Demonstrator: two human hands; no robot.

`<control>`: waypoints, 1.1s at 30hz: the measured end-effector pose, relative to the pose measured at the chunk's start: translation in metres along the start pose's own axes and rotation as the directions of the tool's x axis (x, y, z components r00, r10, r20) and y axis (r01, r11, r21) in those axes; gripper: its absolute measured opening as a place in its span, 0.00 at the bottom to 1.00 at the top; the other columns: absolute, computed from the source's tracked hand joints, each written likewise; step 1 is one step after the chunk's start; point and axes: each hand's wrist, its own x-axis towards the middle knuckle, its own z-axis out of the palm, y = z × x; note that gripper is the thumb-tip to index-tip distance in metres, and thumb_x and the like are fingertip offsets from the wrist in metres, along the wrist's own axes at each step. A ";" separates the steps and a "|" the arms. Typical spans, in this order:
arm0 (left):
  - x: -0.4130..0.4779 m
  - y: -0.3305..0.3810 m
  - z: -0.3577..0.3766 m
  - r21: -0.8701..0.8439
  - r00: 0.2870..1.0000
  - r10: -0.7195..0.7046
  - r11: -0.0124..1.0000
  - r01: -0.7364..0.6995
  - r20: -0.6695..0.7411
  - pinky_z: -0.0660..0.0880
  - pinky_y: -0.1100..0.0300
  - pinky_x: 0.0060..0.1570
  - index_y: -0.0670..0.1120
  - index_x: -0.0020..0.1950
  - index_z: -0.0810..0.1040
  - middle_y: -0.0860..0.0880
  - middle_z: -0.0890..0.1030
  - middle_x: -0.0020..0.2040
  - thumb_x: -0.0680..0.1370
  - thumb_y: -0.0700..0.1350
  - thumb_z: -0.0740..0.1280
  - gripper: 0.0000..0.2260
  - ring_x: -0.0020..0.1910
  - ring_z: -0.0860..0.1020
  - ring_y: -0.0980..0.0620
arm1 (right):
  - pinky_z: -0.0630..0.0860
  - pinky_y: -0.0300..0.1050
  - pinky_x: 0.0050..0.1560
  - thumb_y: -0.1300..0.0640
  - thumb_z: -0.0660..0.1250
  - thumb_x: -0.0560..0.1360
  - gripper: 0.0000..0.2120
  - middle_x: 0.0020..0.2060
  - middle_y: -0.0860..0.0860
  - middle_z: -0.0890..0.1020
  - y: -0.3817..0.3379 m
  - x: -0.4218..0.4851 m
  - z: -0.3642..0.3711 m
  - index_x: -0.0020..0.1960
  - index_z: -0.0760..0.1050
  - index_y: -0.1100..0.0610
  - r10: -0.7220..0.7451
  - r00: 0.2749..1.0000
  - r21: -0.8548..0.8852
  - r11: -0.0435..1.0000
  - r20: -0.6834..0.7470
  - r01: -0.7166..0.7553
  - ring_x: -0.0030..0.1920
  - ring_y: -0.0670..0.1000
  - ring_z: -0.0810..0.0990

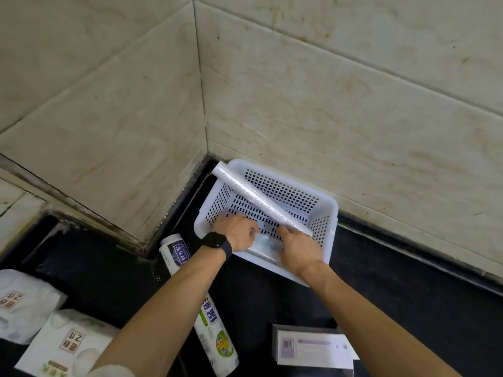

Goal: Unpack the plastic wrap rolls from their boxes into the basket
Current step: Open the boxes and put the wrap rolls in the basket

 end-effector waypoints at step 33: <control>-0.159 -0.025 0.091 -0.856 0.575 -0.807 0.197 0.479 0.136 0.76 0.52 0.52 0.42 0.69 0.63 0.38 0.72 0.66 0.66 0.59 0.78 0.40 0.58 0.77 0.39 | 0.44 0.58 0.78 0.47 0.60 0.80 0.38 0.82 0.52 0.51 -0.005 -0.128 0.066 0.82 0.44 0.54 -0.096 0.960 0.088 0.988 -0.264 0.124 0.81 0.55 0.47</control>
